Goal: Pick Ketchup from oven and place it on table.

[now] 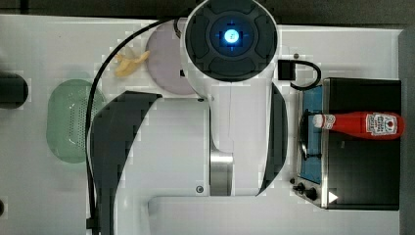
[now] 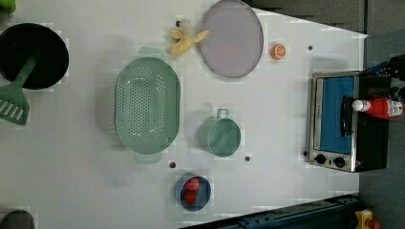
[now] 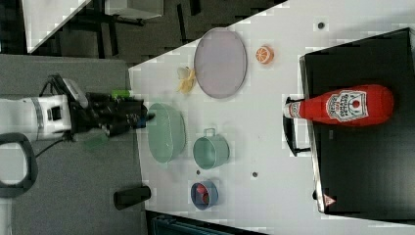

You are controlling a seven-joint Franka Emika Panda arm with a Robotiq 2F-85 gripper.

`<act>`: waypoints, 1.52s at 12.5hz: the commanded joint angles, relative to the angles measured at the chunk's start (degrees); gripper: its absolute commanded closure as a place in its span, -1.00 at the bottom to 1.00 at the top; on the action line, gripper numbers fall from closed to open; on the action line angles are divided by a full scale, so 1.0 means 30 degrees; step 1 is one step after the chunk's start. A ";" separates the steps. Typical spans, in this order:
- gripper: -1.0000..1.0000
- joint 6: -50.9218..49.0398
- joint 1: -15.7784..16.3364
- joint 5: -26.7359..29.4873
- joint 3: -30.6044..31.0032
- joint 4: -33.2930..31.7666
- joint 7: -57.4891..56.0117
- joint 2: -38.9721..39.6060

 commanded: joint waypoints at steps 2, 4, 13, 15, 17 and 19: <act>-0.80 -0.4289 0.0021 0.0315 -0.1280 -0.2595 0.0729 -0.6579; -1.00 -0.4268 -0.0048 0.0289 -0.1472 -0.2598 0.0729 -0.6524; -1.00 0.0033 -0.0978 0.0279 -0.7020 -0.2578 0.0729 -0.3440; -1.00 0.1728 -0.1016 0.0279 -0.8403 -0.2529 0.0729 -0.2209; -1.00 0.3503 -0.1038 0.0280 -0.9492 -0.2290 0.0729 -0.0779; -1.00 0.4723 -0.1050 0.0281 -1.0253 -0.1918 0.0729 0.0671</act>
